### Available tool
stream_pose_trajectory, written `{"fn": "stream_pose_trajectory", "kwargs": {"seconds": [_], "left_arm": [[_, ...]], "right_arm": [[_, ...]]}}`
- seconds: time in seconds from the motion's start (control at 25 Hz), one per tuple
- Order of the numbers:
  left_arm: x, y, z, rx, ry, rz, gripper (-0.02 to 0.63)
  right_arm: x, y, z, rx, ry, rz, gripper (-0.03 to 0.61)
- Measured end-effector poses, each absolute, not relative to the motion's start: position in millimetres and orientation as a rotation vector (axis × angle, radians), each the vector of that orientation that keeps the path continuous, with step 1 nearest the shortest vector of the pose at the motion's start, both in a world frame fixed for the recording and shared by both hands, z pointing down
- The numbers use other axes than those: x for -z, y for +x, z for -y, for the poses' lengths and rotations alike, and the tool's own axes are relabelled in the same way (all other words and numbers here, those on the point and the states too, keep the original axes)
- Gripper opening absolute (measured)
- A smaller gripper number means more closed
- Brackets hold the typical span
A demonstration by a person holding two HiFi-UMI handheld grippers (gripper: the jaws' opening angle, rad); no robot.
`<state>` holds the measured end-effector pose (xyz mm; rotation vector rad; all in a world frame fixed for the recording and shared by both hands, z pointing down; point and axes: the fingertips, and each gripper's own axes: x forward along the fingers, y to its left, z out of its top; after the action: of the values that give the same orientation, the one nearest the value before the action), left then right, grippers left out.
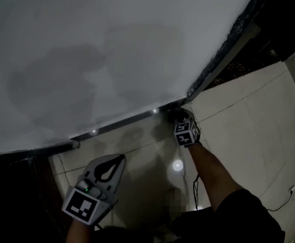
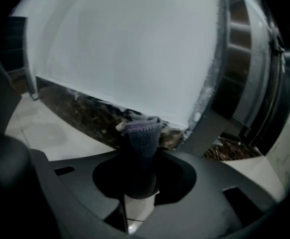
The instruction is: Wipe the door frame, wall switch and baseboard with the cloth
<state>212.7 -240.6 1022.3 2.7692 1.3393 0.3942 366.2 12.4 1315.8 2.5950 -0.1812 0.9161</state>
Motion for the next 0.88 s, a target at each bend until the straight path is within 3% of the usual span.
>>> {"fn": "stream_pose_trajectory", "kwargs": {"seconds": [0.6, 0.88], "left_arm": [[-980.2, 176.6, 305.4, -0.288, 2.793, -1.252, 0.000], [-980.3, 151.8, 363.9, -0.301, 2.868, -1.111, 0.001]], "right_arm": [[-1295.3, 263.7, 291.4, -0.640, 2.305, 1.141, 0.095], [-1297.7, 259.0, 409.2, -0.601, 2.304, 1.252, 0.095]]}}
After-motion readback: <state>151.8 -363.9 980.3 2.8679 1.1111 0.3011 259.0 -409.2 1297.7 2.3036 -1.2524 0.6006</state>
